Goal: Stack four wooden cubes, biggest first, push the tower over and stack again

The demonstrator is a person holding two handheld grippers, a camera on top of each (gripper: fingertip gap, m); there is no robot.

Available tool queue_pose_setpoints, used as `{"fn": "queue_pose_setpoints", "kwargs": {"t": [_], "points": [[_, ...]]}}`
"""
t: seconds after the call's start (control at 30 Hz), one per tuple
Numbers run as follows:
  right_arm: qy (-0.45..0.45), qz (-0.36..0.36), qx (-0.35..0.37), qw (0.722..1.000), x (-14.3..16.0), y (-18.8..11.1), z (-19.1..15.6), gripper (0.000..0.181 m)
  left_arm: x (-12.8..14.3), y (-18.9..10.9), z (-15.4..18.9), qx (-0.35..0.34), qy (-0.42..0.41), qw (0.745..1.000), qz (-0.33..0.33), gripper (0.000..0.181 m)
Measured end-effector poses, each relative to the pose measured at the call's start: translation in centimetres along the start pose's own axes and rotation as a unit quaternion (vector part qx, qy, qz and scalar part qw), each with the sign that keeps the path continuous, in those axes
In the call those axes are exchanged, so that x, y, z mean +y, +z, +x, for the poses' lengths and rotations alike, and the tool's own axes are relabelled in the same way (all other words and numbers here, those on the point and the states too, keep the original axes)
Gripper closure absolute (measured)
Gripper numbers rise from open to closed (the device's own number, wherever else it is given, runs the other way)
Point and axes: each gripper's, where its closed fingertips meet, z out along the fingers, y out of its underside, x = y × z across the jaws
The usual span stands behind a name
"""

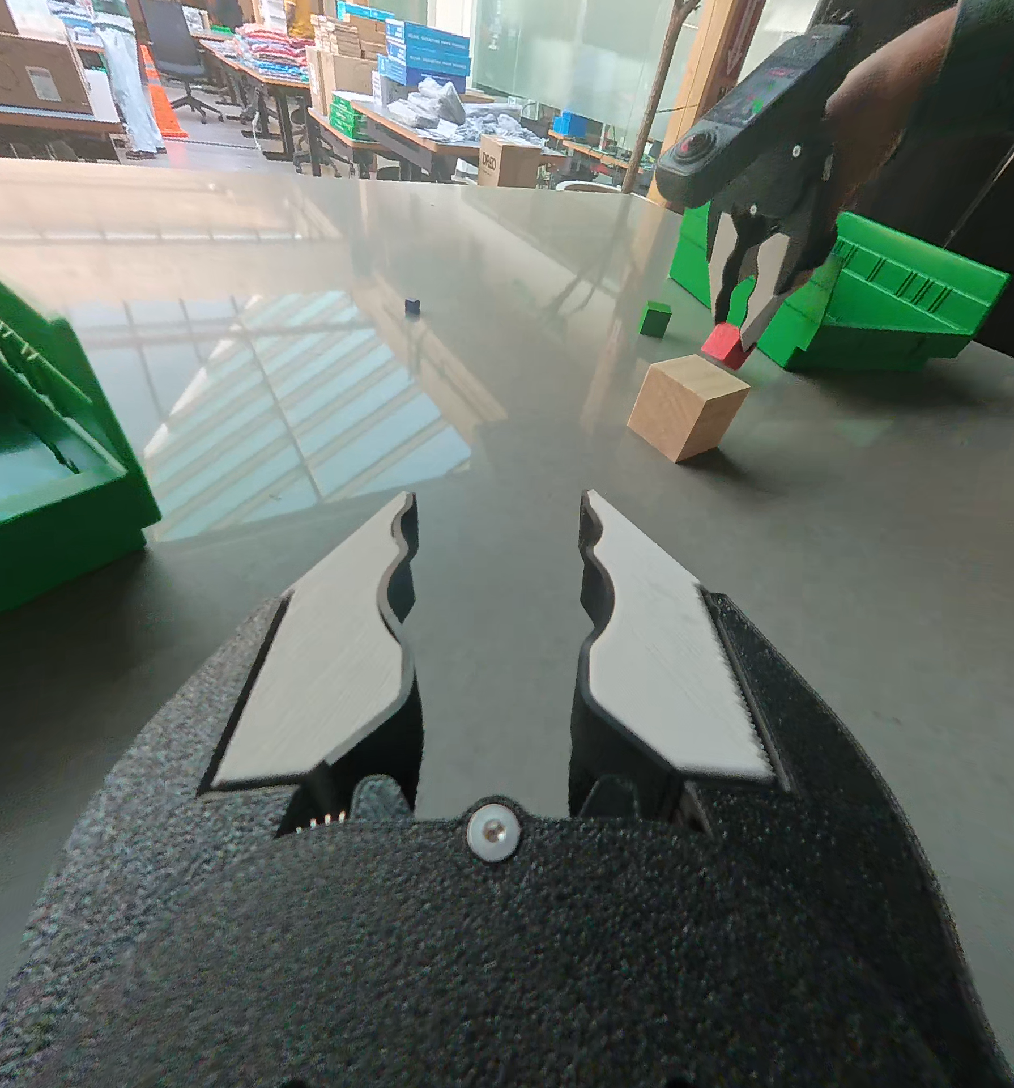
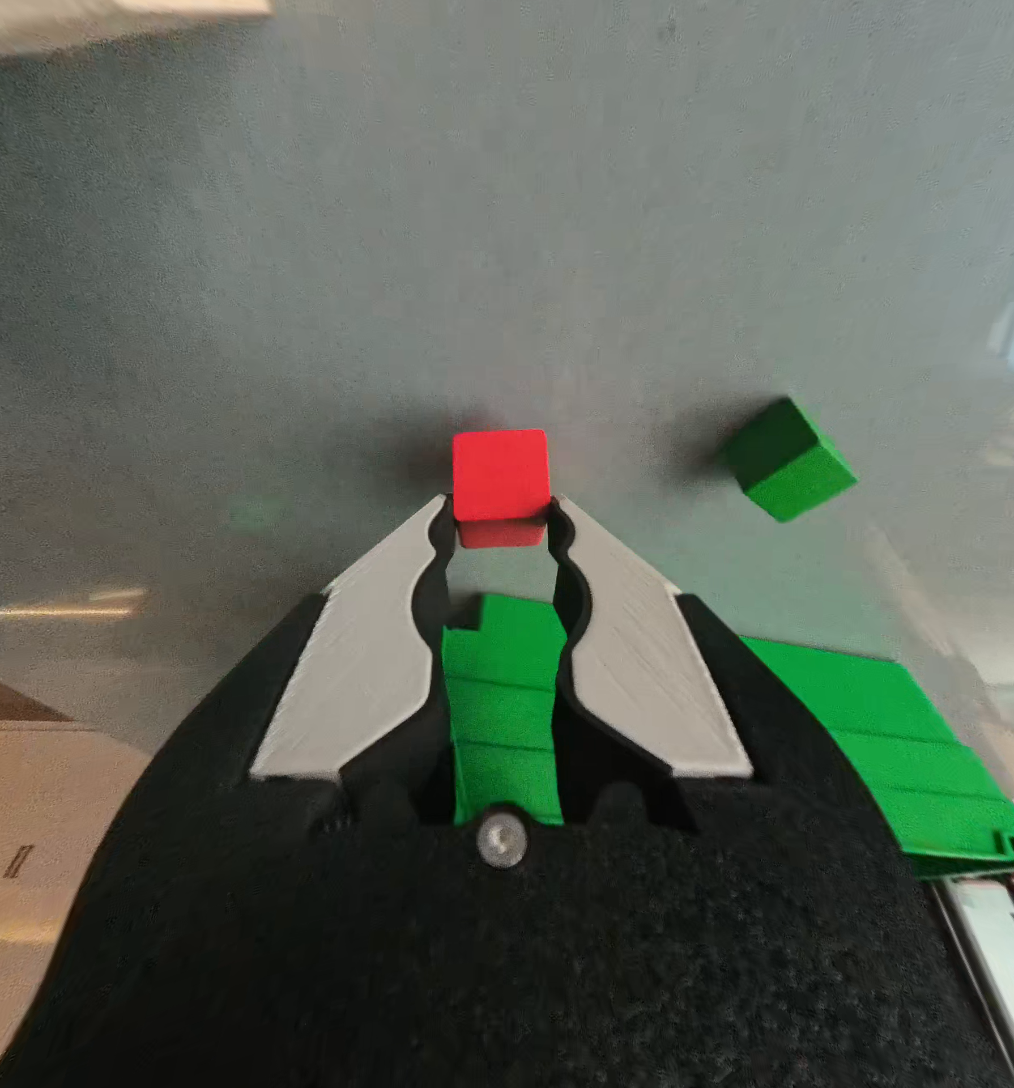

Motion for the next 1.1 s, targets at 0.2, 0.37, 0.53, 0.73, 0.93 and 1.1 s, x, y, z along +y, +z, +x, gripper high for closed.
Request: {"fn": "queue_pose_setpoints", "kwargs": {"t": [0.2,0.37,0.53,0.73,0.93,1.1], "points": [[-0.014,0.096,0.037,0.995,-3.9,-1.1,-2.0,0.137,0.0,0.3,1.0,0.014,0.011,1.0,-0.003,0.127],[0.001,0.184,0.059,0.981,-2.9,-1.9,-1.9,0.131,0.3,-0.6,0.9,0.009,0.006,1.0,-0.003,0.127],[0.021,0.242,0.063,0.968,-3.1,-1.2,-2.1,0.126,0.2,-0.7,0.6,0.004,0.011,1.0,-0.006,0.127],[0.019,0.25,0.064,0.966,-3.3,-1.8,-2.4,0.15,-0.5,-0.5,0.9,0.002,0.024,1.0,0.0,0.126],[0.02,0.292,0.068,0.954,-5.9,-9.9,-3.3,0.15,-0.3,-0.3,1.3,0.007,0.028,1.0,-0.002,0.126],[-0.013,0.267,0.056,0.962,-9.8,-10.4,-5.4,0.15,-0.6,-0.3,2.2,0.014,0.035,0.999,0.005,0.126]]}}
